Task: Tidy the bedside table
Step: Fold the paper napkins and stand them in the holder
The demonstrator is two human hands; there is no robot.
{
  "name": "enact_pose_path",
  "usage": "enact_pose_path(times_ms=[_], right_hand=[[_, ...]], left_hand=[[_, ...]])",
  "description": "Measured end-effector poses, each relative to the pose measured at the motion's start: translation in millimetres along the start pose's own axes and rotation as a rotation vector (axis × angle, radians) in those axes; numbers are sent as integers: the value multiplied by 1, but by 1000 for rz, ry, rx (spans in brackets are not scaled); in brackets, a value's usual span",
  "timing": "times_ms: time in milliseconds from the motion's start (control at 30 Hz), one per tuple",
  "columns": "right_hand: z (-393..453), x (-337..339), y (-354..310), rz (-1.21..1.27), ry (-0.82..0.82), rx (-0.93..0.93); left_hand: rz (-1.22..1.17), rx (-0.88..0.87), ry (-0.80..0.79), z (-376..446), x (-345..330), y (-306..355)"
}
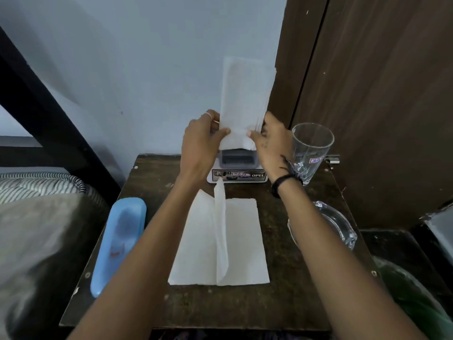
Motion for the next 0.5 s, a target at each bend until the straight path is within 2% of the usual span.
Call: enact_pose_path(times_ms=[167, 400, 500], right_hand=[[6, 0, 4, -61, 17, 34], [6, 5, 7, -78, 8, 43], [5, 5, 6, -116, -37, 43]], left_hand=[[-24, -23, -21, 13, -4, -1], [-114, 35, -72, 16, -9, -5], [11, 45, -55, 13, -11, -12]])
Point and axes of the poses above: each hand's wrist, its own z-axis towards the middle knuckle, its own x-axis out of the back of the hand, y = z × x, the point moved 3 cm from there along z, towards the middle knuckle, and after that the axes turned 8 degrees about x, right-handed, at the moved point
